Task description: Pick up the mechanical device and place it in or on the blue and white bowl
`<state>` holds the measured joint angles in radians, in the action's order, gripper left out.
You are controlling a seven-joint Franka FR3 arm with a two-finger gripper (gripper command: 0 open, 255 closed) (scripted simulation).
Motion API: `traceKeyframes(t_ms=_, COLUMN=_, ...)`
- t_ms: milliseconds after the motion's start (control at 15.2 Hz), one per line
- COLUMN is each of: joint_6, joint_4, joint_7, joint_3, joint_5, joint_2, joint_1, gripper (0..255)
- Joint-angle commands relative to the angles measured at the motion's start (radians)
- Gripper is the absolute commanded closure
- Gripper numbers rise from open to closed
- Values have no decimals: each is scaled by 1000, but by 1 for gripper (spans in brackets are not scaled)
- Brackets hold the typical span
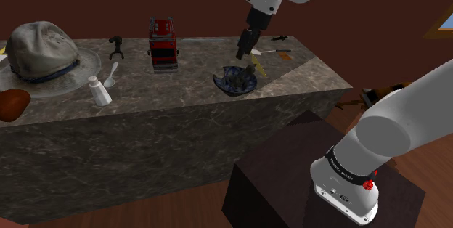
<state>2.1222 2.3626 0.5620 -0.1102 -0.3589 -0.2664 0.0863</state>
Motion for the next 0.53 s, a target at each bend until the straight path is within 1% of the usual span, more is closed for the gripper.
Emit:
traceKeyframes(t_ms=0, joint_6=0, joint_4=0, joint_7=0, joint_3=0, joint_5=0, joint_2=0, joint_1=0, gripper=0)
traceKeyframes(t_ms=66, joint_6=0, joint_4=0, joint_7=0, joint_3=0, joint_5=0, joint_2=0, joint_1=0, gripper=0)
traceKeyframes(t_ms=330, joint_6=-131, joint_4=-81, joint_7=-10, joint_3=24, joint_5=25, joint_2=-46, joint_1=17, gripper=0)
traceKeyframes(t_ms=462, joint_6=-131, joint_4=-81, joint_7=-10, joint_3=24, joint_5=25, joint_2=-46, joint_1=17, gripper=0)
